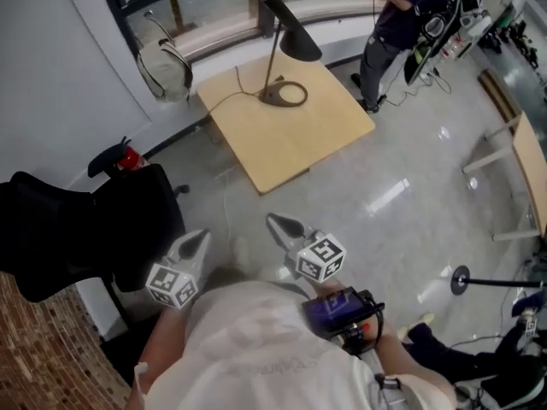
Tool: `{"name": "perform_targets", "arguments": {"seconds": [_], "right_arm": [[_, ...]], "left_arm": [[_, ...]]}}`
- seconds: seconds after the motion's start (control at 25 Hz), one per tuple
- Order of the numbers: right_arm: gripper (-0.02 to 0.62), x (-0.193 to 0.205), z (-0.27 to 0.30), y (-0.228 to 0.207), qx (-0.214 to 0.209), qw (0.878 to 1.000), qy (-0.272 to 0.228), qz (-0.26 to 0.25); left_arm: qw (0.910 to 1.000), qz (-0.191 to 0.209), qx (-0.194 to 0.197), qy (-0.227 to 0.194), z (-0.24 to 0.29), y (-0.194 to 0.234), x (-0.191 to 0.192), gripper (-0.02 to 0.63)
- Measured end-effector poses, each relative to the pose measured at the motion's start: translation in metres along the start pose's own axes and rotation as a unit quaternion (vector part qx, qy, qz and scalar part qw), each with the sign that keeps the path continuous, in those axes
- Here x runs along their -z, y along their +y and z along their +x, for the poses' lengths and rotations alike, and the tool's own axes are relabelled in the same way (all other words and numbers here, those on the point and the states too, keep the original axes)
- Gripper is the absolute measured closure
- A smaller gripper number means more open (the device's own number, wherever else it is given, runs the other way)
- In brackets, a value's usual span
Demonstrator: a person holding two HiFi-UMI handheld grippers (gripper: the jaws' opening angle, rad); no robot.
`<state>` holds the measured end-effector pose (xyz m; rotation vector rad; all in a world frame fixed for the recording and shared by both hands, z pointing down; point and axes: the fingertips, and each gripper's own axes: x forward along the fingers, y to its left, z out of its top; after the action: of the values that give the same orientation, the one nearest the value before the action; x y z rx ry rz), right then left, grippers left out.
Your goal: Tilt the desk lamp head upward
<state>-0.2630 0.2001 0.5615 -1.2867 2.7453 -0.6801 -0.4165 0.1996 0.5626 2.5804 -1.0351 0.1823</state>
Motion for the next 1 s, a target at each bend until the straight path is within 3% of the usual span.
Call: {"name": "perform_targets", "arguments": {"seconds": [0.28,0.52,0.84,1.0], "right_arm": [[0.583,-0.035,0.032,-0.044,0.066,0.998,-0.019,-0.01],[0.583,-0.066,0.034,-0.071,0.127,0.991,-0.035,-0.019],[0.583,-0.066,0.003,-0.107,0.198,0.979,-0.05,0.007],[0.583,-0.065,-0.02,-0.124,0.206,0.977,-0.052,0.016]], "left_arm": [[0.9976,0.01,0.068,0.011,0.066,0.034,-0.027,0.606],[0.9888,0.034,0.143,0.023,0.123,0.036,-0.052,0.604],[0.9708,0.064,0.225,0.055,0.173,-0.002,-0.056,0.604],[0.9658,0.072,0.238,0.073,0.188,-0.031,-0.046,0.606]]}}
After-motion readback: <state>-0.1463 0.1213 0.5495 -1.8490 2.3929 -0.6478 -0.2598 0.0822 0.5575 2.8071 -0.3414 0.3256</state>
